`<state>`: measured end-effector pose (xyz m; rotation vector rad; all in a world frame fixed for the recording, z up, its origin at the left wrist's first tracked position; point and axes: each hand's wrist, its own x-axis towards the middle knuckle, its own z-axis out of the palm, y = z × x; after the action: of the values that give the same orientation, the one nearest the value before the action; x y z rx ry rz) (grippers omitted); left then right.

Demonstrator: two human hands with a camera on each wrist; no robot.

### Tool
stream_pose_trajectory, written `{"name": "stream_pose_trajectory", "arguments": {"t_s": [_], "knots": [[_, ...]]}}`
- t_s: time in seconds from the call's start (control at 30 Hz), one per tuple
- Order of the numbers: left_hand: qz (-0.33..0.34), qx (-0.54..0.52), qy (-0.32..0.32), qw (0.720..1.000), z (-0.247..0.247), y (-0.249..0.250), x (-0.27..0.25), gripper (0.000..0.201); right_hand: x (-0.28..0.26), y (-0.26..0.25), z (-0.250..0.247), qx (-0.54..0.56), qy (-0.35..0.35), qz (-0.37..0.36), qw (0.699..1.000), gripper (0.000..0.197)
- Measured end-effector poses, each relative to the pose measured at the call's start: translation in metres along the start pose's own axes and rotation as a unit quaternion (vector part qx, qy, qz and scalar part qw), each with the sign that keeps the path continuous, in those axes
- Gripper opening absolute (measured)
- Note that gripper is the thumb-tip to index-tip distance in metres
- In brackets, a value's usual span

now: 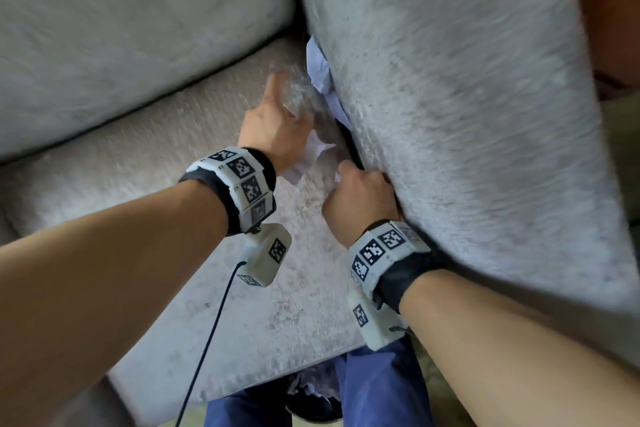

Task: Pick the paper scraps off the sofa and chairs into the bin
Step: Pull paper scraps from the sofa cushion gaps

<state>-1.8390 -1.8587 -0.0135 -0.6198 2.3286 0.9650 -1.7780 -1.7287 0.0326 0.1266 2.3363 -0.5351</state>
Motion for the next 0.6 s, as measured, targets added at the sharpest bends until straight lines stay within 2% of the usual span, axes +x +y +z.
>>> {"name": "stream_pose_trajectory", "arguments": {"t_s": [0.13,0.3,0.37,0.5,0.6], "knots": [[-0.013,0.017,0.006,1.000,0.005,0.010,0.020,0.061,0.006,0.000,0.000,0.002,-0.004,0.004,1.000,0.026],[-0.022,0.002,-0.020,1.000,0.014,0.018,0.031,0.059,0.007,0.001,0.001,-0.007,0.010,-0.010,1.000,0.034],[-0.016,-0.002,-0.018,1.000,0.017,0.022,0.034,0.051,0.008,0.001,0.001,-0.010,0.008,-0.012,1.000,0.040],[-0.006,0.008,0.001,1.000,0.020,0.029,0.038,0.020,0.012,0.002,0.003,-0.011,0.003,-0.004,1.000,0.037],[0.026,0.029,-0.017,0.999,0.024,0.024,0.037,0.017,0.017,0.004,0.009,-0.018,0.003,-0.007,1.000,0.041]]}}
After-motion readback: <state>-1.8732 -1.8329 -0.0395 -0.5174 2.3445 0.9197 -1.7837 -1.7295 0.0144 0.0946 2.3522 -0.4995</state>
